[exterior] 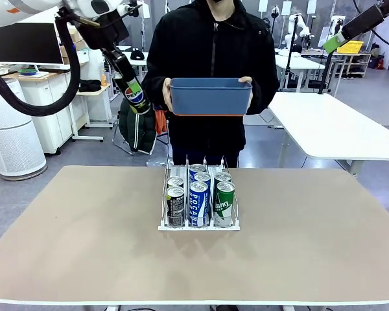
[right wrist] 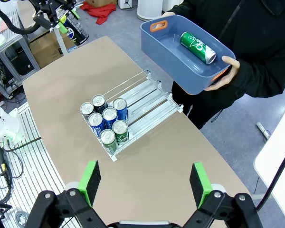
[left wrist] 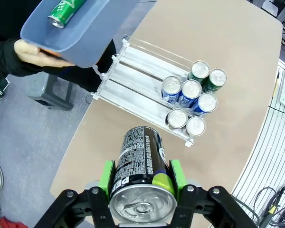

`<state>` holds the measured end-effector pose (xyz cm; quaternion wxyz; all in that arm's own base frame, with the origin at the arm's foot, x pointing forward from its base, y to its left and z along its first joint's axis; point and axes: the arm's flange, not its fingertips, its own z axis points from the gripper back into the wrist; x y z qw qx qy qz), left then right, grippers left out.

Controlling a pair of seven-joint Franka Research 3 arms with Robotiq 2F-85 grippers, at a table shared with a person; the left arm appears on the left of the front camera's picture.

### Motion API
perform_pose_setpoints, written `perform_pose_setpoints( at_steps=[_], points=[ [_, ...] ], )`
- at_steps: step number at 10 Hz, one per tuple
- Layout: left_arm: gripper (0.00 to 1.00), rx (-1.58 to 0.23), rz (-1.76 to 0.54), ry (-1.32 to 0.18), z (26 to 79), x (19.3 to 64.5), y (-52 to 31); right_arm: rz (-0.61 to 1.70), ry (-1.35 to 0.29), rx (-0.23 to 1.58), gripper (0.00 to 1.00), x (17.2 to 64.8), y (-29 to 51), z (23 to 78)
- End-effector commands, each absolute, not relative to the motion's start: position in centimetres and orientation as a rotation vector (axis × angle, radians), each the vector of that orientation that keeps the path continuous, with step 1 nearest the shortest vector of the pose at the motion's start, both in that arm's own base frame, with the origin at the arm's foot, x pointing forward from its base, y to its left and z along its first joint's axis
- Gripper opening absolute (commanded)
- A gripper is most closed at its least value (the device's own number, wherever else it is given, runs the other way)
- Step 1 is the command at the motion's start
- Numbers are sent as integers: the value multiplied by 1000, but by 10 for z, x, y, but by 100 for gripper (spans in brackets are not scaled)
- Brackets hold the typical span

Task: Fill the beverage cans into the dispenser.
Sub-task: Place the picked Pepsi coke in the line of the Automatic Can Dispenser with the same cans.

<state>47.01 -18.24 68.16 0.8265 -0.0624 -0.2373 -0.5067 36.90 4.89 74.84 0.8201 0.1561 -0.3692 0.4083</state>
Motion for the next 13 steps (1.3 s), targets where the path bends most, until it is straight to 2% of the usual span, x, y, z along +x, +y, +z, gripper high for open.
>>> perform_pose_setpoints(
  at_steps=[1,6,10,11,13],
  points=[
    [58,-154,-1059,-513,675,463,-193,869,-789,342,100,370,48,748],
    [58,-156,-1164,-458,660,456,-221,869,-789,342,100,370,48,748],
    [58,-159,-1130,-446,656,458,-226,869,-789,342,100,370,48,748],
    [58,-61,-1054,-472,658,459,-229,869,-789,342,100,370,48,748],
    [58,3,-1049,-494,655,437,-238,869,-789,342,100,370,48,748]
  ],
)
